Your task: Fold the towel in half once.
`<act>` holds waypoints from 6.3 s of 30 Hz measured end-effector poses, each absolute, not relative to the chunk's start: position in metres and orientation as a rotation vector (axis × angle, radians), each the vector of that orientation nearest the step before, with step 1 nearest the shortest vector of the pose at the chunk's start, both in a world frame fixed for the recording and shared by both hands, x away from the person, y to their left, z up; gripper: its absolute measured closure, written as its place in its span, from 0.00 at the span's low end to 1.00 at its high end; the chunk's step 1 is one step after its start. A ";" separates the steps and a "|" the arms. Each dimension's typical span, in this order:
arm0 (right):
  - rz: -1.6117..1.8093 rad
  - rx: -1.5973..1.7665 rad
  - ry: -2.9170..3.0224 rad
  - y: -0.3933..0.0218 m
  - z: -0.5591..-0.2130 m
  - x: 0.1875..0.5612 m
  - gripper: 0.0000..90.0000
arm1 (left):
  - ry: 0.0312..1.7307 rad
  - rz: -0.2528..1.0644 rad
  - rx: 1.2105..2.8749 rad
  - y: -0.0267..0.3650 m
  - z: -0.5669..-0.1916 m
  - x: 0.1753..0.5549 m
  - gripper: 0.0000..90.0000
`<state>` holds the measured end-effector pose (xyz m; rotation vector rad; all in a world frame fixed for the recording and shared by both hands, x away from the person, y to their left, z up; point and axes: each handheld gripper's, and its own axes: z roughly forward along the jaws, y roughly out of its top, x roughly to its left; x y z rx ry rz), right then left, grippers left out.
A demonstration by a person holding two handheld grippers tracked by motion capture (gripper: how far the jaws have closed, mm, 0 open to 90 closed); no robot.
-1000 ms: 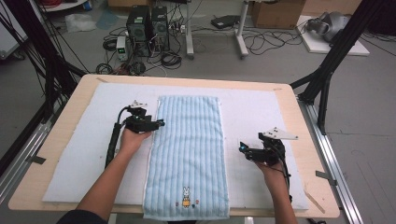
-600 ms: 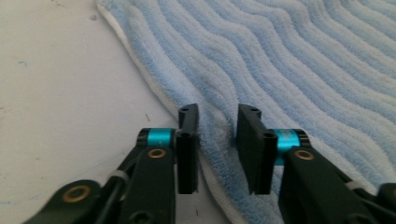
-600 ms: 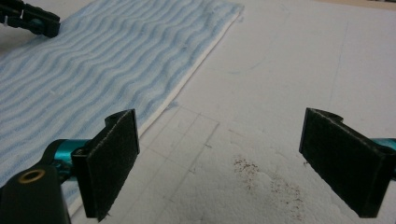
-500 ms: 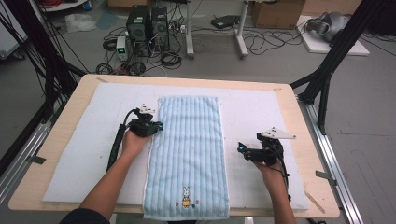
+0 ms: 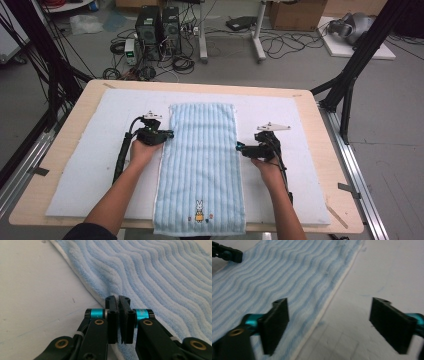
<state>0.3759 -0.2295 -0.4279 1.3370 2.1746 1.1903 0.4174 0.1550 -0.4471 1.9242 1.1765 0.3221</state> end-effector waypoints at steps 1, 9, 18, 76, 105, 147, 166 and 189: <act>1.196 1.344 2.174 -0.228 -0.428 0.380 0.34 | 1.177 0.322 1.921 0.155 -0.447 0.417 0.95; 1.088 1.344 2.262 -0.198 -0.435 0.414 0.65 | 1.179 0.308 1.914 0.157 -0.447 0.418 0.95; 0.943 1.317 2.297 -0.181 -0.438 0.422 0.97 | 1.183 0.313 1.886 0.160 -0.447 0.421 0.96; 1.260 1.147 2.271 -0.218 -0.426 0.316 0.68 | 1.058 0.271 1.757 0.187 -0.436 0.329 0.52; 1.013 1.295 2.258 -0.189 -0.441 0.397 0.61 | 1.105 0.333 1.920 0.157 -0.449 0.385 0.95; 1.377 1.069 2.362 -0.213 -0.417 0.298 0.95 | 0.888 0.199 1.831 0.187 -0.427 0.291 0.95; 1.232 1.139 2.484 -0.213 -0.431 0.279 0.77 | 0.898 0.162 1.908 0.190 -0.440 0.270 0.66; 1.150 1.178 2.349 -0.209 -0.443 0.314 0.98 | 1.015 0.213 1.891 0.179 -0.447 0.327 0.93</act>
